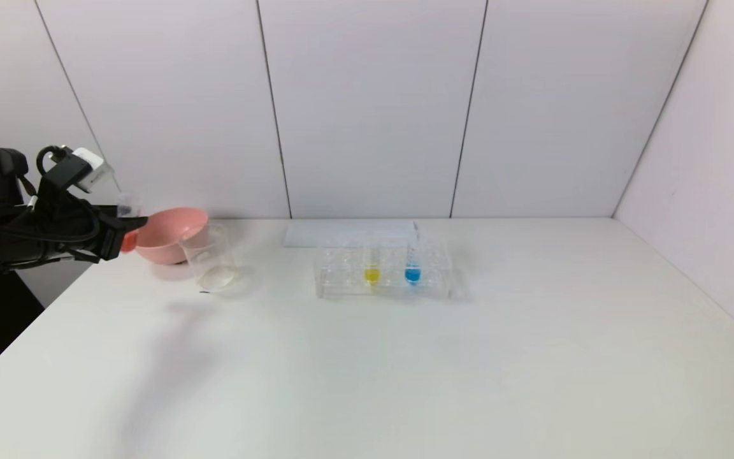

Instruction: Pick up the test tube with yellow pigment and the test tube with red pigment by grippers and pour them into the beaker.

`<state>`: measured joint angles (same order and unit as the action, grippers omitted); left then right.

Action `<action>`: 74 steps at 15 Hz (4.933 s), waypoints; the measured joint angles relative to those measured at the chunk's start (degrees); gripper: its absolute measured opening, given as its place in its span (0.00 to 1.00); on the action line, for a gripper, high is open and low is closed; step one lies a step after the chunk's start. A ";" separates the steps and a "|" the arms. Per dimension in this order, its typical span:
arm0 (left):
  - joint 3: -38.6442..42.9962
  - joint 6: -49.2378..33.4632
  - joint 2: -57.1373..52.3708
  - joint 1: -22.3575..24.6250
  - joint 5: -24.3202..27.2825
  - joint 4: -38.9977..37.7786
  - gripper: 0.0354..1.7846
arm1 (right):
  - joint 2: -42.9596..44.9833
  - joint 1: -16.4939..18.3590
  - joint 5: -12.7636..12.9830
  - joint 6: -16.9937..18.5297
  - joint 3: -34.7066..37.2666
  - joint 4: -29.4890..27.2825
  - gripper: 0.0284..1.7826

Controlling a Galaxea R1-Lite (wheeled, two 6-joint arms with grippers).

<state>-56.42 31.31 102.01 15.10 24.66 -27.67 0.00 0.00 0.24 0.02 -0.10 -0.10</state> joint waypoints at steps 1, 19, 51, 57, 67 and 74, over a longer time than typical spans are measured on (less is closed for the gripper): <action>-0.05 1.55 0.13 0.00 0.02 0.00 0.23 | 0.00 0.00 0.00 -0.02 0.00 0.00 0.95; -7.08 11.85 1.13 1.32 0.06 13.37 0.23 | 0.00 0.00 0.00 -0.02 0.00 0.00 0.95; -40.79 41.90 7.97 -0.20 0.56 60.64 0.23 | 0.00 0.00 0.00 -0.02 0.00 0.00 0.95; -46.69 44.02 11.11 -2.44 -3.04 67.30 0.23 | 0.00 0.00 0.00 -0.02 0.00 0.00 0.95; -54.14 47.75 15.60 -4.52 -7.80 73.40 0.23 | 0.00 0.00 0.00 -0.02 0.00 0.00 0.95; -56.59 48.68 17.94 -5.81 -12.85 73.81 0.23 | 0.00 0.00 -0.02 -0.02 0.00 0.00 0.95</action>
<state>-113.01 79.98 119.96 9.29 11.81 46.14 0.00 0.00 0.22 0.00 -0.10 -0.10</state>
